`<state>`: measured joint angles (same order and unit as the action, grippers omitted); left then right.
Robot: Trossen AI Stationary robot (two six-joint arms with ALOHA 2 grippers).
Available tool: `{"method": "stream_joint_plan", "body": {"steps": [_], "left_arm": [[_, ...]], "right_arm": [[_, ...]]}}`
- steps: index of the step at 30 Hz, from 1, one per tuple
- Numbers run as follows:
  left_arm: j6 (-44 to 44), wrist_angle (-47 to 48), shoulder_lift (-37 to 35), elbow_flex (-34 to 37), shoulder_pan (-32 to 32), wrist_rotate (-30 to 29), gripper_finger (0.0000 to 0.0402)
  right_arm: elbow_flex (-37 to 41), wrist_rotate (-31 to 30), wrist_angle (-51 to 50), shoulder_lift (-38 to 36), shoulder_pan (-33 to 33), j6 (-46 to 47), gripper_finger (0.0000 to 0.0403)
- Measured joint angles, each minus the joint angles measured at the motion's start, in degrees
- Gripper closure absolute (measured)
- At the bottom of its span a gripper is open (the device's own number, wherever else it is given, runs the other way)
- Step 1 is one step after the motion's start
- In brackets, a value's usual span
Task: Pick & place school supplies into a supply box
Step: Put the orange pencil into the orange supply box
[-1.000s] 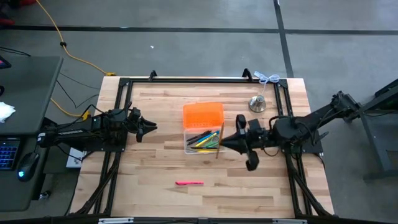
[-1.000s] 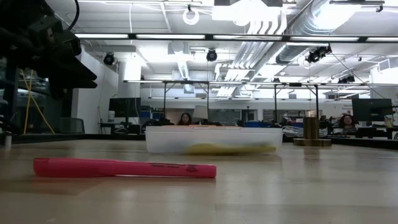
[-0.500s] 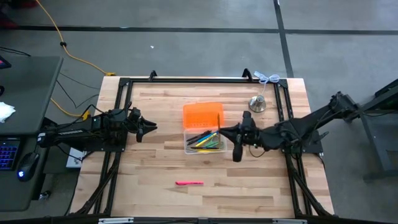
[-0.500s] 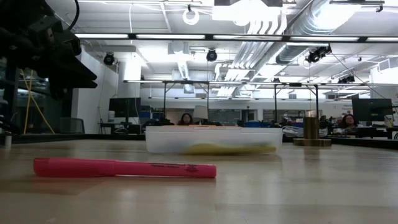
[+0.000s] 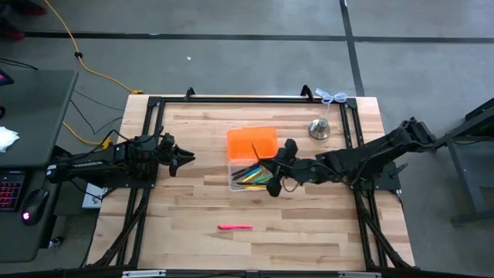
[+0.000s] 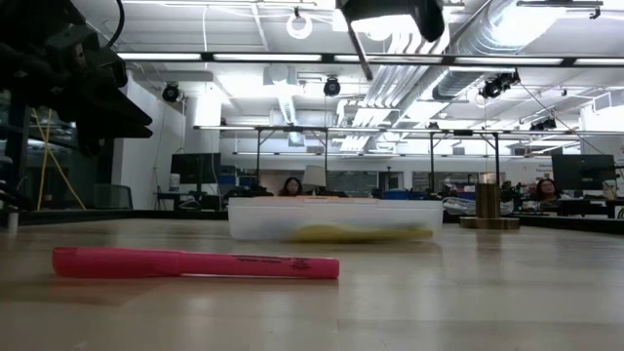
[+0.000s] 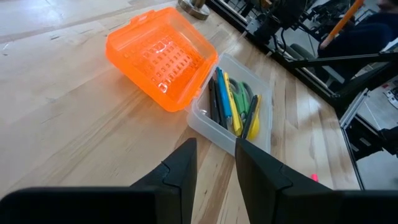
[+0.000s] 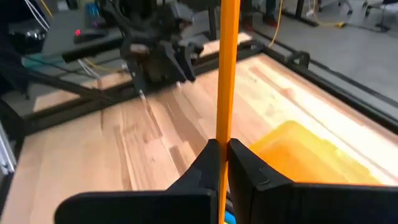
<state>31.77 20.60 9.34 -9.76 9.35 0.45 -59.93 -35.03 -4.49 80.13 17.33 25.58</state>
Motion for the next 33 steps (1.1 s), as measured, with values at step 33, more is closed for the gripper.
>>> {"method": "stream_joint_plan", "body": {"steps": [33], "left_arm": [[1.7,0.1,0.0,0.0,0.0,0.0,0.0261]], "right_arm": [[-7.5,35.1,-18.3,5.8,-14.8,-12.0,0.0403]]}}
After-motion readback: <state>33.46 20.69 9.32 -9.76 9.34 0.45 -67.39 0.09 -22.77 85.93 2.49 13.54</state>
